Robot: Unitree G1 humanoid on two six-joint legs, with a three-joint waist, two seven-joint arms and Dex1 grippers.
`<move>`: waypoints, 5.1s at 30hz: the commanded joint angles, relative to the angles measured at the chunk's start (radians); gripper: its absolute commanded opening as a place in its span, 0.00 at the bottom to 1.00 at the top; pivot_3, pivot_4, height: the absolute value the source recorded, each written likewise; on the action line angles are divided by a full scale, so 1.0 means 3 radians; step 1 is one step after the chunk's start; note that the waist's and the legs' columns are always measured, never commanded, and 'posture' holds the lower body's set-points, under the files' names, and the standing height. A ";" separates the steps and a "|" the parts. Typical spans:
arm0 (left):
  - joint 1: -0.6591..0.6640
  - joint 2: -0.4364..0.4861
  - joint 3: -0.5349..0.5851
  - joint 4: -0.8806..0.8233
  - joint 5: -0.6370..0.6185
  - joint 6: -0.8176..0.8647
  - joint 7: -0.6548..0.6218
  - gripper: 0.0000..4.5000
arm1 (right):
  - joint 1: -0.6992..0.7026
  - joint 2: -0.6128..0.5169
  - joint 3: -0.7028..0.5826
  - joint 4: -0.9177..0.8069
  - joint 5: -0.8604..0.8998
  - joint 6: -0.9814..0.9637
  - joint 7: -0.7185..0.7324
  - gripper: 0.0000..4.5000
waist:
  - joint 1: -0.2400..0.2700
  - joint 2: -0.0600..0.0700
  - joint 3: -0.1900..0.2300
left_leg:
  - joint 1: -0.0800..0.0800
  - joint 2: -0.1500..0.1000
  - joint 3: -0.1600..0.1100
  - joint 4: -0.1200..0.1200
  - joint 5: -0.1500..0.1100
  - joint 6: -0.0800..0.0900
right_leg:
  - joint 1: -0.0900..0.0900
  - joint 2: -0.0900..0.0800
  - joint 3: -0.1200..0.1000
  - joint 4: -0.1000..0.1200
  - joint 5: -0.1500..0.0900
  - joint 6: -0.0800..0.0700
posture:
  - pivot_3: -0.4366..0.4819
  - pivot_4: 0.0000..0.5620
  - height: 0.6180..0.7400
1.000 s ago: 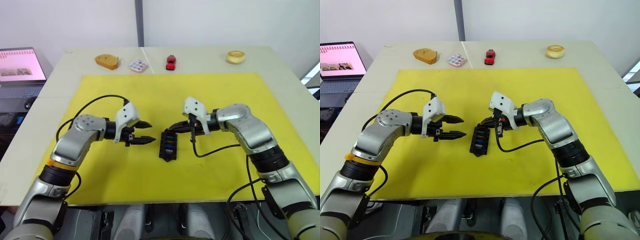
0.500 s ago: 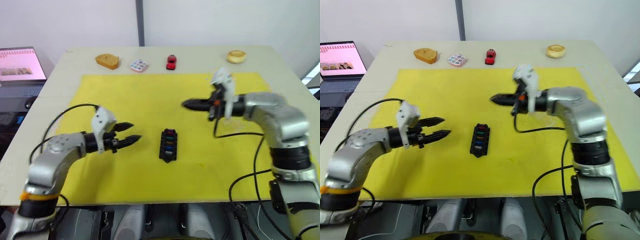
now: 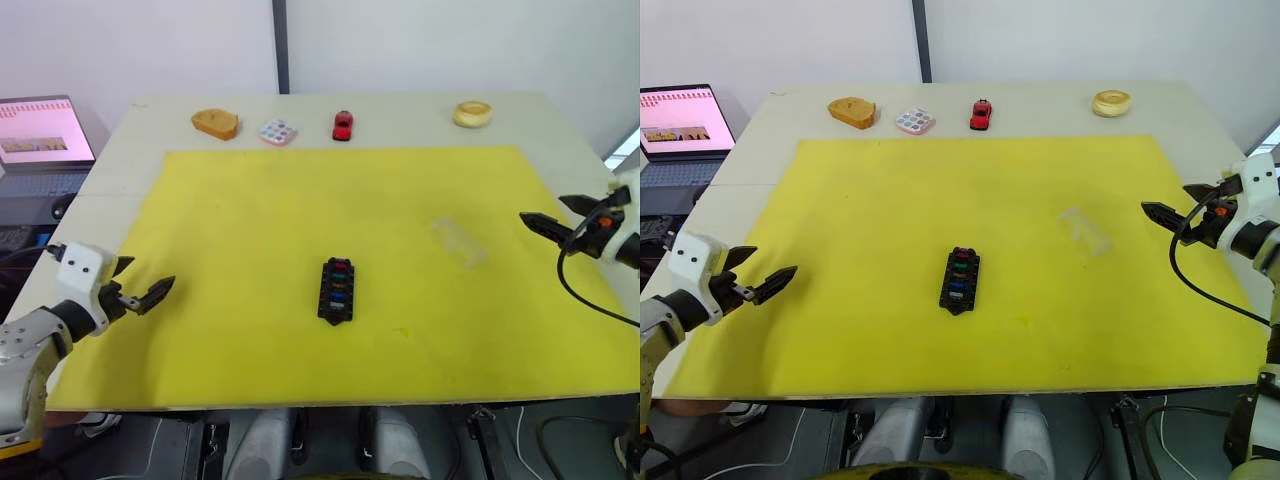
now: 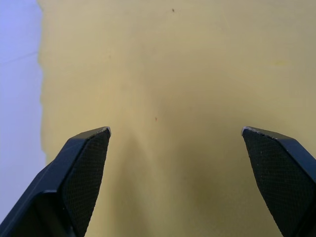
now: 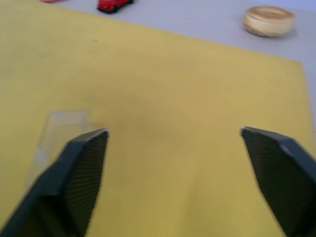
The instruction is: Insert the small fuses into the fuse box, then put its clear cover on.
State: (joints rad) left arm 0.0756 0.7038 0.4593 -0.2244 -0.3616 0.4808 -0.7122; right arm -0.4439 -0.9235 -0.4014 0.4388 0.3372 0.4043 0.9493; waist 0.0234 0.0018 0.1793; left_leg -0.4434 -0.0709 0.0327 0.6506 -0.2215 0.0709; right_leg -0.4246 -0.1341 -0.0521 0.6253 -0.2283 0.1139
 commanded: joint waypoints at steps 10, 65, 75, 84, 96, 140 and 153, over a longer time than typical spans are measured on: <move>-0.1723 0.0583 -0.1273 -0.0400 -0.0371 0.0704 -0.0753 1.00 | -0.1894 -0.0203 0.2020 -0.0329 -0.0593 0.2013 0.0440 0.99 | -0.0057 0.0005 0.0003 | -0.0012 0.0001 -0.0002 -0.0005 0.0000 -0.0001 | -0.0013 0.0000 -0.0003 -0.0005 0.0000 -0.0001 | 0.48 0.27 1.00; 0.0256 -0.1321 -0.2573 -0.2249 0.0003 0.1236 0.1919 1.00 | -0.2413 0.0585 0.2933 0.0655 -0.1650 0.1665 0.1234 0.37 | -0.0035 0.0008 0.0004 | -0.0052 -0.0002 -0.0017 0.0038 0.0011 -0.0028 | -0.0017 0.0023 -0.0007 0.0019 0.0009 0.0016 | 0.48 0.27 1.00; 0.0167 -0.1891 -0.3058 -0.1417 0.0527 0.0946 0.2319 1.00 | -0.2247 0.0331 0.2938 0.0184 -0.1633 0.1884 0.1344 0.37 | -0.0008 0.0013 0.0001 | -0.0052 -0.0003 -0.0017 0.0042 -0.0002 -0.0006 | -0.0018 0.0012 -0.0009 0.0017 0.0008 0.0014 | 0.48 0.27 1.00; 0.0125 -0.2392 -0.3253 -0.1037 0.0825 0.1292 0.2795 1.00 | -0.2126 0.0166 0.2918 -0.0288 -0.1558 0.2078 0.1339 0.37 | 0.0060 0.0024 -0.0006 | -0.0037 -0.0005 -0.0018 0.0050 -0.0005 -0.0001 | -0.0007 0.0005 -0.0014 0.0017 0.0003 0.0004 | 0.48 0.27 1.00; -0.0135 -0.1744 -0.2887 -0.0963 0.0752 0.1145 0.2099 0.57 | -0.1950 -0.0173 0.2585 -0.1274 -0.1084 0.1760 0.1560 0.37 | 0.0058 0.0025 -0.0010 | -0.0023 -0.0004 -0.0018 0.0049 -0.0006 0.0001 | 0.0001 0.0004 -0.0014 0.0015 0.0002 0.0004 | 0.48 0.27 1.00; -0.2700 -0.1300 -0.2838 0.2254 0.0783 -0.1253 -0.1907 0.57 | -0.1989 0.0256 0.3292 -0.2586 -0.0805 0.2051 0.1249 0.37 | 0.0039 0.0026 -0.0009 | -0.0062 -0.0008 -0.0015 0.0056 -0.0004 0.0003 | -0.0034 0.0004 -0.0014 0.0019 0.0015 0.0025 | 0.48 0.27 1.00; -0.2561 -0.1271 -0.2833 0.2226 0.0812 -0.1034 -0.1921 0.57 | -0.1897 0.0323 0.3489 -0.2447 -0.0975 0.1657 0.1120 0.37 | -0.0040 0.0026 -0.0010 | -0.0058 -0.0007 -0.0016 0.0055 0.0000 0.0006 | -0.0025 0.0007 -0.0015 0.0020 0.0015 0.0025 | 0.48 0.27 1.00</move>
State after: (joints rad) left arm -0.7208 0.3154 -0.3707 0.4367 -0.1398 0.1605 -1.2776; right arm -1.0160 -0.8296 0.6461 -0.2993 0.0734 0.9224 1.3022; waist 0.0115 0.0096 0.1762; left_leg -0.4605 -0.0728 0.0279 0.6669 -0.2215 0.0729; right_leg -0.4318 -0.1321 -0.0565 0.6312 -0.2237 0.1214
